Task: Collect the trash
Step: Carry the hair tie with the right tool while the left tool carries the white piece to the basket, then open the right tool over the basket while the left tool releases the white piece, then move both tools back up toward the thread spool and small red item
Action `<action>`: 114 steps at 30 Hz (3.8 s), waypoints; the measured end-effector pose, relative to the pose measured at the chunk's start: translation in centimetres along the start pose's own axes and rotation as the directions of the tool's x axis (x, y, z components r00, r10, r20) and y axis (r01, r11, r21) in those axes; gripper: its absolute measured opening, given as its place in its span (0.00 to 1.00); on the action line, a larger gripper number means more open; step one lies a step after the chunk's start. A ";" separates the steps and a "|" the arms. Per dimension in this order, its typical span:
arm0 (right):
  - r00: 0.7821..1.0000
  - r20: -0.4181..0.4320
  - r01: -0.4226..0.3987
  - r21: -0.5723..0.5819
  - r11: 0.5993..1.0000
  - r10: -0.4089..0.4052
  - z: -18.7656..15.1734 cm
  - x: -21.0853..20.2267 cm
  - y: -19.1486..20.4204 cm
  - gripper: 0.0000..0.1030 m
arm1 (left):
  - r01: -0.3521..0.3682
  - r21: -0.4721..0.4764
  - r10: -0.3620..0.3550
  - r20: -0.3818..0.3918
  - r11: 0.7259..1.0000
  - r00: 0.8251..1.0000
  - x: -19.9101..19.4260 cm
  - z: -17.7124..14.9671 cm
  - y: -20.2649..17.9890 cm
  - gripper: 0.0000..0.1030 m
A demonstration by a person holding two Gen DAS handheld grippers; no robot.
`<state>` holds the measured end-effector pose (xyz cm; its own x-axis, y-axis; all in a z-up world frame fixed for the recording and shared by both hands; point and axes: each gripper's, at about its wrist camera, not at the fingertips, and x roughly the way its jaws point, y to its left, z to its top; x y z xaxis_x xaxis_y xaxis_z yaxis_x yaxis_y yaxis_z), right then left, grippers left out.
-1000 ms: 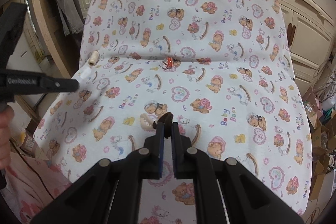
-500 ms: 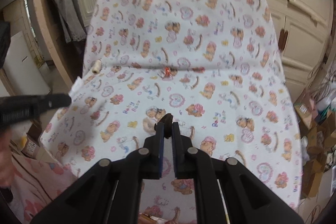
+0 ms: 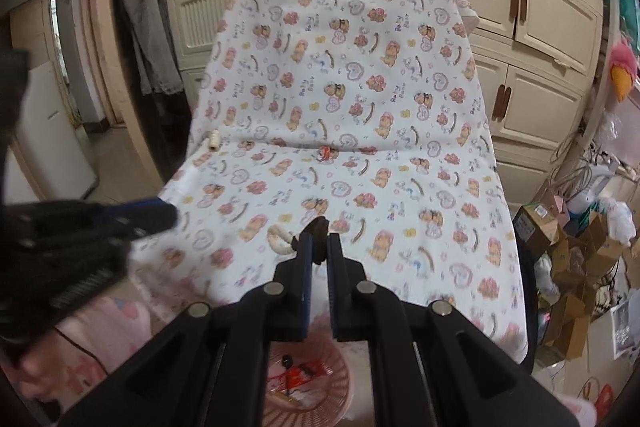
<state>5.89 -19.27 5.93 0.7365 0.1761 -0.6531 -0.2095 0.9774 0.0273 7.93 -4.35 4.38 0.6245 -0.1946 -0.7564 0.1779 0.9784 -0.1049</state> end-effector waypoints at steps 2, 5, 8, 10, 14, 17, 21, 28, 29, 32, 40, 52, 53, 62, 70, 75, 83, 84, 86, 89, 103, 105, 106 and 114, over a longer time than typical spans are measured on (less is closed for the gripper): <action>1.000 0.006 -0.001 0.001 1.000 0.001 -0.8 -0.7 0.4 0.06 | -0.002 -0.003 0.002 -0.013 1.000 1.000 0.7 -0.8 -0.1 0.08; 1.000 -0.001 0.011 -0.010 1.000 -0.011 -1.7 -1.0 0.7 0.06 | -0.010 -0.003 0.010 -0.051 1.000 0.999 2.1 -1.9 -0.1 0.08; 1.000 -0.023 0.006 -0.010 1.000 -0.006 -2.4 -0.5 0.7 0.06 | -0.023 -0.009 0.023 -0.075 1.000 0.997 3.1 -2.5 0.2 0.08; 0.999 -0.038 0.004 -0.003 1.000 -0.004 -2.8 0.1 0.4 0.06 | -0.022 -0.018 0.020 -0.091 1.000 0.996 3.6 -2.9 0.5 0.08; 0.995 -0.094 -0.026 0.032 0.999 0.029 -3.5 1.3 -0.2 0.06 | -0.013 -0.036 0.008 -0.146 0.999 0.989 5.0 -3.9 1.0 0.08; 0.985 -0.156 -0.066 0.070 0.995 0.077 -4.1 2.5 -0.6 0.06 | -0.007 -0.037 0.000 -0.200 0.999 0.980 6.2 -5.1 1.0 0.08; 0.965 -0.241 -0.089 0.087 0.992 0.108 -5.2 4.4 -0.7 0.06 | 0.026 -0.056 -0.041 -0.276 0.998 0.960 7.8 -6.7 1.0 0.08; 0.918 -0.378 -0.094 0.097 0.991 0.124 -8.2 7.9 -0.9 0.06 | 0.051 -0.110 -0.091 -0.398 0.993 0.913 10.4 -9.0 1.6 0.08; 0.911 -0.395 -0.085 0.098 0.992 0.117 -8.6 8.5 -1.0 0.06 | 0.048 -0.108 -0.088 -0.408 0.993 0.909 10.7 -9.3 1.7 0.08; 0.875 -0.473 -0.062 0.110 0.992 0.107 -10.5 11.1 -1.5 0.06 | 0.040 -0.112 -0.087 -0.453 0.993 0.887 11.7 -10.3 1.8 0.08; 0.742 -0.667 0.024 0.133 0.991 0.071 -16.5 17.7 -2.9 0.06 | -0.010 -0.115 -0.058 -0.576 0.993 0.815 15.1 -13.7 2.4 0.08; 0.629 -0.777 0.088 0.104 0.991 0.026 -21.9 21.2 -4.1 0.14 | -0.071 -0.130 -0.045 -0.720 0.989 0.692 20.4 -18.4 3.2 0.08; 0.632 -0.775 0.088 0.104 0.991 0.025 -21.9 21.2 -4.0 0.19 | -0.075 -0.133 -0.046 -0.729 0.988 0.683 20.7 -18.7 3.3 0.08; 0.647 -0.760 0.085 0.146 0.986 0.057 -21.2 20.6 -3.9 0.37 | -0.083 -0.150 -0.062 -0.763 0.985 0.644 22.3 -20.2 3.3 0.08; 0.656 -0.750 0.076 0.170 0.983 0.080 -20.7 20.1 -3.5 0.53 | -0.085 -0.122 -0.041 -0.772 0.989 0.634 22.7 -20.4 2.8 0.09; 0.665 -0.742 0.085 0.182 0.980 0.080 -20.3 19.8 -3.8 0.63 | -0.089 -0.114 -0.033 -0.774 0.989 0.632 22.7 -20.5 2.8 0.14; 0.675 -0.732 0.084 0.200 0.976 0.092 -20.0 19.6 -4.1 0.67 | -0.097 -0.084 0.003 -0.742 0.992 0.670 20.8 -19.1 2.5 0.24; 0.678 -0.727 0.080 0.213 0.974 0.103 -19.8 19.4 -4.3 0.67 | -0.091 -0.083 0.002 -0.730 0.992 0.683 20.2 -18.7 2.4 0.24; 0.685 -0.717 0.071 0.246 0.967 0.132 -19.6 19.1 -4.6 0.68 | -0.077 -0.084 -0.004 -0.701 0.994 0.713 19.0 -17.8 2.3 0.25; 0.701 -0.693 0.061 0.296 0.953 0.170 -18.8 18.4 -5.1 0.68 | -0.060 -0.088 -0.012 -0.650 0.994 0.760 17.1 -16.3 2.2 0.25; 0.941 -0.328 -0.033 0.151 0.988 0.082 -11.8 9.5 -2.4 0.69 | -0.046 -0.082 0.012 -0.378 0.996 0.926 10.2 -10.6 3.1 0.28; 0.973 -0.226 -0.023 0.111 0.994 0.048 -10.7 7.8 -2.0 0.70 | -0.053 -0.077 0.024 -0.333 0.996 0.943 9.4 -10.0 3.1 0.29; 0.980 -0.195 -0.014 0.099 0.995 0.033 -10.2 7.5 -1.9 0.71 | -0.051 -0.076 0.025 -0.308 0.996 0.951 8.9 -9.7 3.1 0.33; 0.999 -0.005 0.040 0.019 0.999 -0.040 -8.1 4.7 -1.6 0.72 | -0.096 -0.044 0.090 -0.122 0.994 0.988 5.9 -7.6 3.1 0.42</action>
<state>4.48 -20.93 -3.32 0.7408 0.1364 -0.6578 -0.1674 0.9858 0.0159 6.38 -1.91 -5.37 0.5407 -0.0961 -0.8357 0.0835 0.9947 -0.0604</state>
